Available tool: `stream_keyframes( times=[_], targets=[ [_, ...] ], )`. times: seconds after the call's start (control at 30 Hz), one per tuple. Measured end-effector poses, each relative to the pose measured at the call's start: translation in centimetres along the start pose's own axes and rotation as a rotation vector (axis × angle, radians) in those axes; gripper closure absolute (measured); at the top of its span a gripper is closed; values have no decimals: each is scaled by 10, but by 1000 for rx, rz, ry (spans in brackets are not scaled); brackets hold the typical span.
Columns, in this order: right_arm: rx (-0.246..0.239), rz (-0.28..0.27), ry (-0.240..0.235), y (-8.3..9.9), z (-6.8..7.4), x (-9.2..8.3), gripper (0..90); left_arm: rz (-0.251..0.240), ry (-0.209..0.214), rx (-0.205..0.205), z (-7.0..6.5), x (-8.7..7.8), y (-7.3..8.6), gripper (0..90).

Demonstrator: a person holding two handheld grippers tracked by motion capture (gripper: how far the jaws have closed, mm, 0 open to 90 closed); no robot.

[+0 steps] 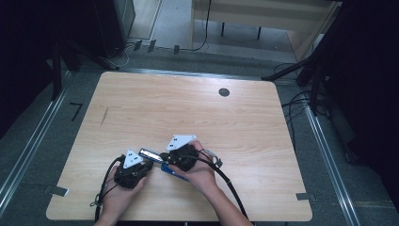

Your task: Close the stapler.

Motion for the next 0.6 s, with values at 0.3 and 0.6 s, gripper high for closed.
stream_keyframes(
  times=[0.3, 0.6],
  targets=[
    [-10, 21, 2, -6, -2, 15, 900, -3, -1, -8, 1, 1, -1, 900],
    [-18, 38, 7, -5, -4, 22, 900, 0, -1, -4, 0, 1, -1, 900]
  ],
)
Point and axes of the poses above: each handheld gripper's, and its own axes: x roughly forward along the jaws, y roughly out of its underside, z roughly to its left, the point moved 10 cm from there along x, roughly forward along the jaws, and after that the axes turned 8 degrees about -y, right-handed, at the moved point
